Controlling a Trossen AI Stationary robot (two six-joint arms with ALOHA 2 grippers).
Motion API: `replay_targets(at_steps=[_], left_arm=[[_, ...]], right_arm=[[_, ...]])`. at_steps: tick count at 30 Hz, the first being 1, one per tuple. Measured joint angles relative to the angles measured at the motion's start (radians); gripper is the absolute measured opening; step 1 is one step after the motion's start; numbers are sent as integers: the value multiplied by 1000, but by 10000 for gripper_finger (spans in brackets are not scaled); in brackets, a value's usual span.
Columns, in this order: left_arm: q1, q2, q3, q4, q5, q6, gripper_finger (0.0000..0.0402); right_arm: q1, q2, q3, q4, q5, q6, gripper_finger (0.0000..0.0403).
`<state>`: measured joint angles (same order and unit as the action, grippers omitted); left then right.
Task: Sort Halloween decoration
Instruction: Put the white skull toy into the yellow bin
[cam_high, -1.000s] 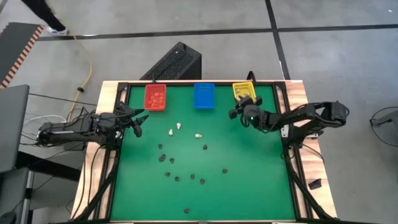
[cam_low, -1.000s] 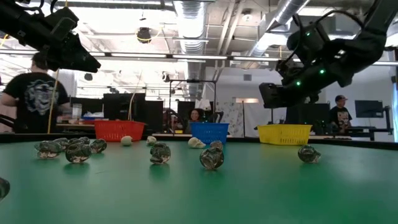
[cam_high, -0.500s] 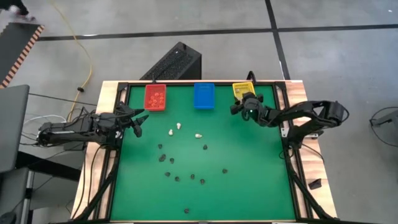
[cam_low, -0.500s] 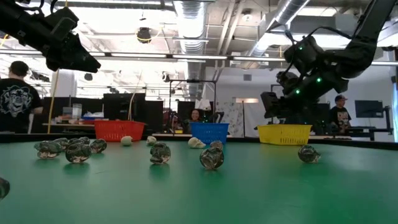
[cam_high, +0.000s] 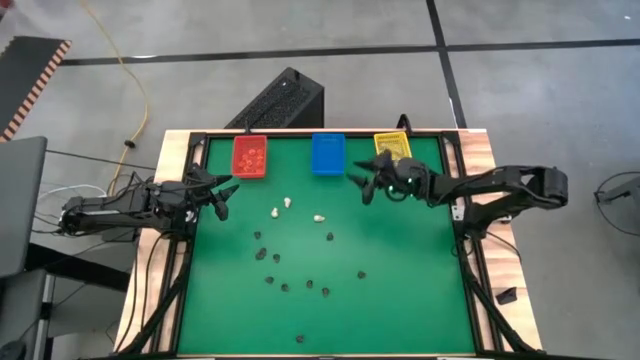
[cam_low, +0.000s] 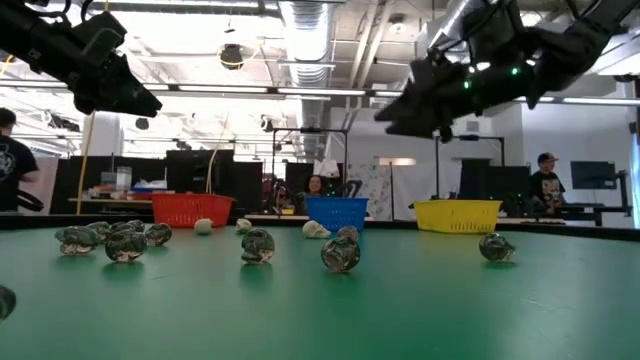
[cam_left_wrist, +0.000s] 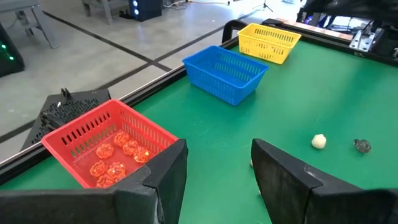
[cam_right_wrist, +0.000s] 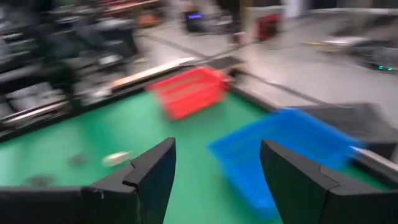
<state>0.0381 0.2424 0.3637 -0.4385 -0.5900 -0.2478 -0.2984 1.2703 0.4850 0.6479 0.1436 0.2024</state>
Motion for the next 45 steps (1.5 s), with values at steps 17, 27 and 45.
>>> replay_targets(at_steps=[17, 27, 45], left_arm=[[0, 0, 0, 0, 0, -1, 169], [0, 0, 0, -1, 0, -2, 169], [0, 0, 0, -2, 0, -3, 169]], right_arm=[[302, 465, 187, 280, -11, -35, 265], [281, 667, 309, 241, 31, -125, 265], [233, 665, 240, 219, -12, -133, 265]])
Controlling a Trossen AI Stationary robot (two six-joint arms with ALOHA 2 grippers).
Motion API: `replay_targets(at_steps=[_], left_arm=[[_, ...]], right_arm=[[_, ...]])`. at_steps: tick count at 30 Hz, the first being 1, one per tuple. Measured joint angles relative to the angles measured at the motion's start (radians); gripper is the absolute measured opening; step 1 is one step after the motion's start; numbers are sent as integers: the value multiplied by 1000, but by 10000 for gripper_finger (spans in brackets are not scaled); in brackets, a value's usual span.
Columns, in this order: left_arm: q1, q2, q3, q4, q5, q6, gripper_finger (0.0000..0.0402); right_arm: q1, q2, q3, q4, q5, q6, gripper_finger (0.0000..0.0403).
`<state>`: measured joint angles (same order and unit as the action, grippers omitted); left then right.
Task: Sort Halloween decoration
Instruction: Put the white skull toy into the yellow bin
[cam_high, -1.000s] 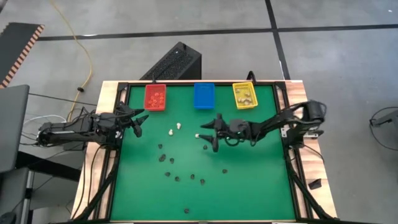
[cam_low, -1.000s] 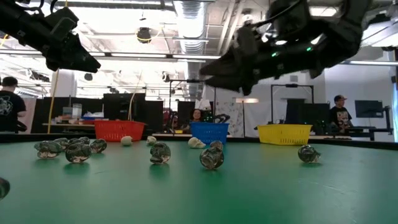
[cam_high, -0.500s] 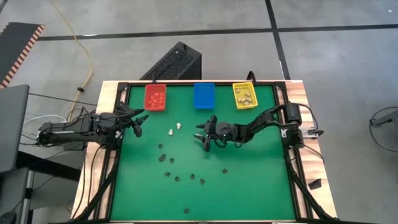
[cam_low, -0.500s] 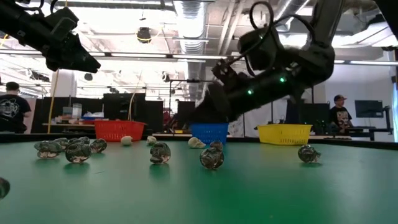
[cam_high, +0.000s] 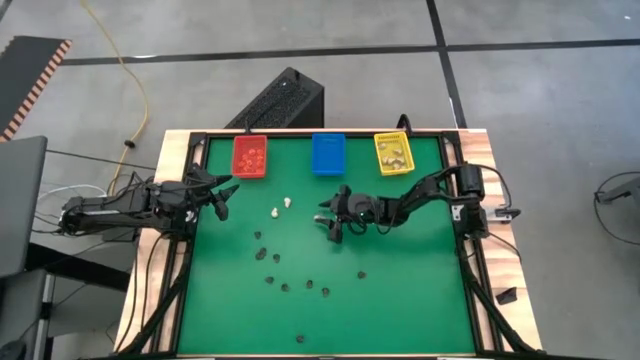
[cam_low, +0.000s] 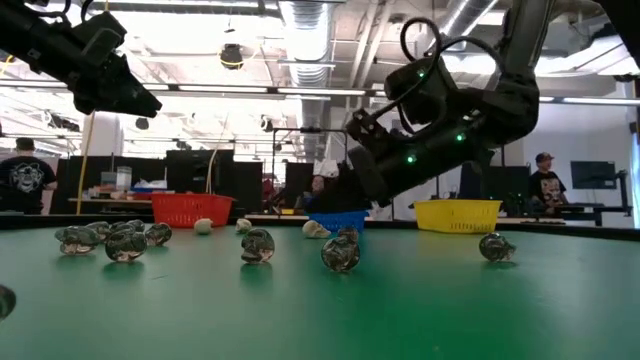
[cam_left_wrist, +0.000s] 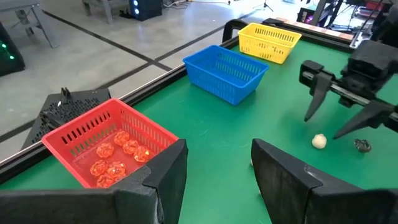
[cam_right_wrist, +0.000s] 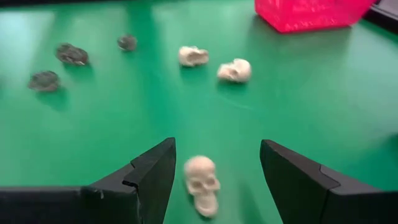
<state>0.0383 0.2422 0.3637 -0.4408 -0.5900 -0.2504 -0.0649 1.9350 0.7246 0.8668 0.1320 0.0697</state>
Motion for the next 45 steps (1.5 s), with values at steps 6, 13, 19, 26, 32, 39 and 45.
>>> replay_targets(at_steps=[6, 13, 19, 26, 32, 39, 45], left_arm=[[0, 0, 0, 0, 0, 0, 169], [0, 0, 0, 0, 0, -1, 169], [0, 0, 0, 0, 0, -1, 169], [0, 0, 0, 0, 0, -1, 169], [0, 0, 0, 0, 0, -1, 169], [0, 0, 0, 1, 0, -1, 169], [0, 0, 0, 1, -1, -1, 169]], right_arm=[[-16, 0, 0, -5, -3, 0, 265], [-15, 0, 0, -1, -3, 0, 265], [-15, 0, 0, -6, -4, 0, 265], [-3, 0, 0, -9, -3, 0, 265], [2, 1, 0, -10, -3, 0, 265], [4, 40, 26, 10, -2, 0, 265], [6, 119, 83, 7, 1, -15, 265]])
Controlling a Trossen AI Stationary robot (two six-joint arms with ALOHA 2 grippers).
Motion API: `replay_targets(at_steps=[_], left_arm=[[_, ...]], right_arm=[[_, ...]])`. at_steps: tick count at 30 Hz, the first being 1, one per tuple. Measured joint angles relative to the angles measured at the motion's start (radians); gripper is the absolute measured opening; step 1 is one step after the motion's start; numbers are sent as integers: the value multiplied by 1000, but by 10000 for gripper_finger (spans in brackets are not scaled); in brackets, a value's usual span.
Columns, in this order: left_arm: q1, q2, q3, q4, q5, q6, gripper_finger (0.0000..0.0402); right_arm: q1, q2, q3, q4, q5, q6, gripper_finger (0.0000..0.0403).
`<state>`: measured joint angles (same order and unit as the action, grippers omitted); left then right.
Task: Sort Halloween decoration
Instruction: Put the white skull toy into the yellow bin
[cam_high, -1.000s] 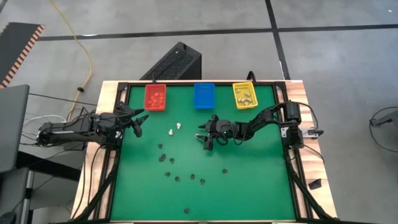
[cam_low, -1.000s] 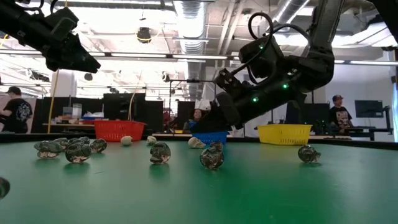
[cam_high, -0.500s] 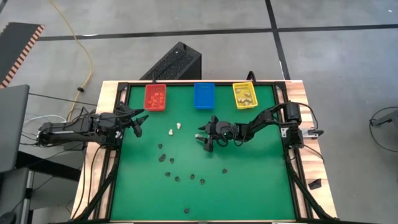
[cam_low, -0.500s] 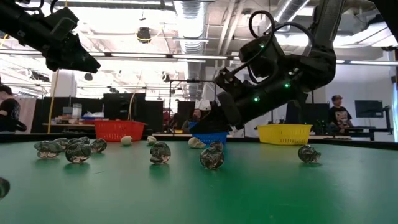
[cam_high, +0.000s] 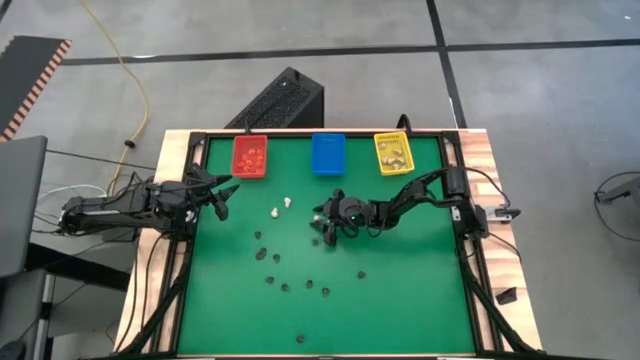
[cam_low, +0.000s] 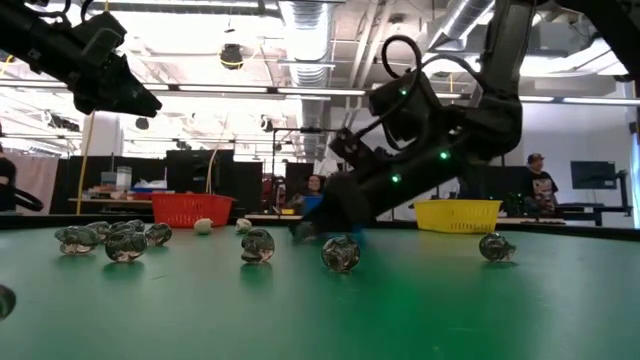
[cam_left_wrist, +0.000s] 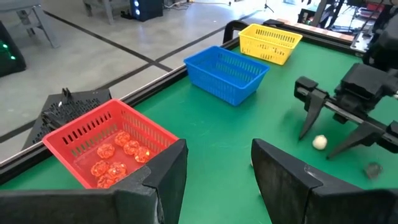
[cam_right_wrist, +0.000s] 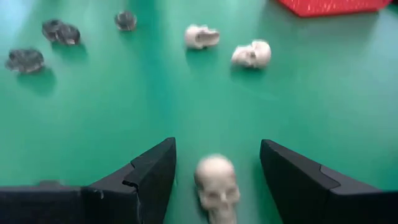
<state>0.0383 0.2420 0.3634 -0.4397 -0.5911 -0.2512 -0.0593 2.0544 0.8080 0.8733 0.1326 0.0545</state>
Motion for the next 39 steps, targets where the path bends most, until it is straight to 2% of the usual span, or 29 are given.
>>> replay_targets(at_steps=[5, 8, 11, 17, 26, 34, 37, 39], left_arm=[[0, 0, 0, 0, 1, 3, 169], [0, 0, 0, 0, 0, 3, 169], [0, 0, 0, 0, 1, 3, 169], [0, 0, 0, 0, 1, 2, 169], [0, 0, 0, 0, 1, -3, 169], [0, 0, 0, -7, 1, -16, 169], [0, 0, 0, -8, 1, -18, 169], [0, 0, 0, -11, 1, -20, 169]], right_arm=[[0, 0, -1, -21, 1, 1, 262], [0, -6, 0, -64, 22, 10, 244], [1, -7, 0, -103, 49, 25, 209], [7, -8, -10, -103, 61, 30, 110], [36, -52, -15, -108, 116, -10, 110], [41, -228, -15, -265, 157, -66, 110], [40, -302, -32, -266, 162, -110, 110], [39, -359, -55, -287, 211, -133, 110]])
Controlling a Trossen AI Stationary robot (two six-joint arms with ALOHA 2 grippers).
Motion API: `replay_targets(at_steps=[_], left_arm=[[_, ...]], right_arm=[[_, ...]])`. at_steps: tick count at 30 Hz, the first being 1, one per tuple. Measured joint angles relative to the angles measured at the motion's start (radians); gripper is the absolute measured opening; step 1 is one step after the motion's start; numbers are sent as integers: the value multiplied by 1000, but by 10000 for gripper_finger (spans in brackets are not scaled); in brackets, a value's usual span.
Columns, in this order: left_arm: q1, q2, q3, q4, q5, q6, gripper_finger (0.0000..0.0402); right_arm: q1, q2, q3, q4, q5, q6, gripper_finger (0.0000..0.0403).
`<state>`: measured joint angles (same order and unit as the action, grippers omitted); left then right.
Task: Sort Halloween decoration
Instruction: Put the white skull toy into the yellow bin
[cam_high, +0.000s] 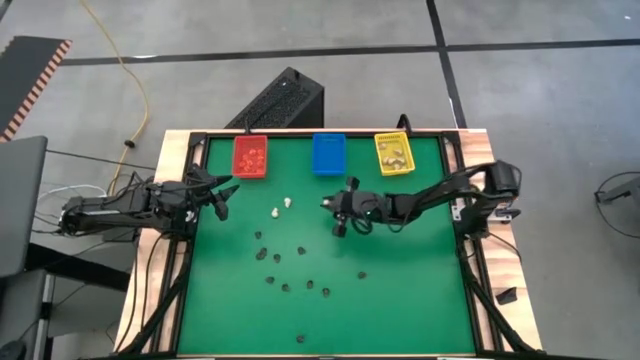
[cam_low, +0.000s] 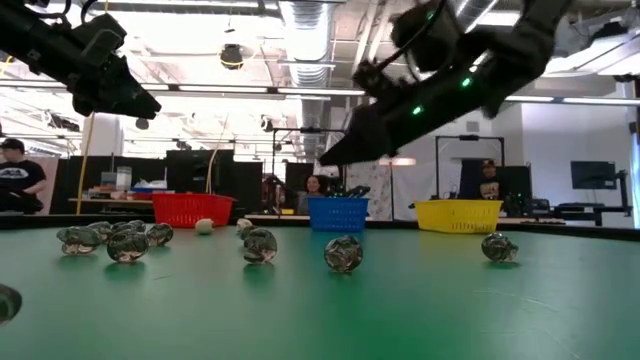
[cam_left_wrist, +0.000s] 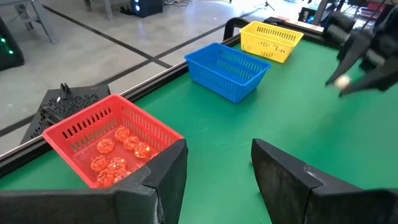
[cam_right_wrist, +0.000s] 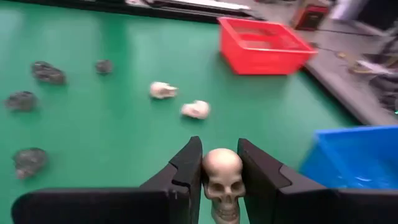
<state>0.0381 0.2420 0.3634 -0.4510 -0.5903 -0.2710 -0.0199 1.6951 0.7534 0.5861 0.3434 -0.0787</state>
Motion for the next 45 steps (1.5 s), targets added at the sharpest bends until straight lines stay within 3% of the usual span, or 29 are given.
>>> replay_targets(at_steps=[6, 16, 27, 41, 45], left_arm=[[0, 0, 0, -3, 0, -2, 169], [0, 0, 0, -3, 0, -3, 169], [0, 0, 0, -3, -1, -3, 169], [0, 0, 0, -3, -1, -1, 169], [0, 0, 0, -3, -2, 0, 169]], right_arm=[[-62, -191, -115, -35, 168, -7, 110], [-266, -423, -367, -63, 311, 232, 110], [-459, -324, -389, -85, 314, 382, 110], [-506, -281, -389, -99, 312, 395, 110], [-513, -281, -389, -80, 310, 387, 161]])
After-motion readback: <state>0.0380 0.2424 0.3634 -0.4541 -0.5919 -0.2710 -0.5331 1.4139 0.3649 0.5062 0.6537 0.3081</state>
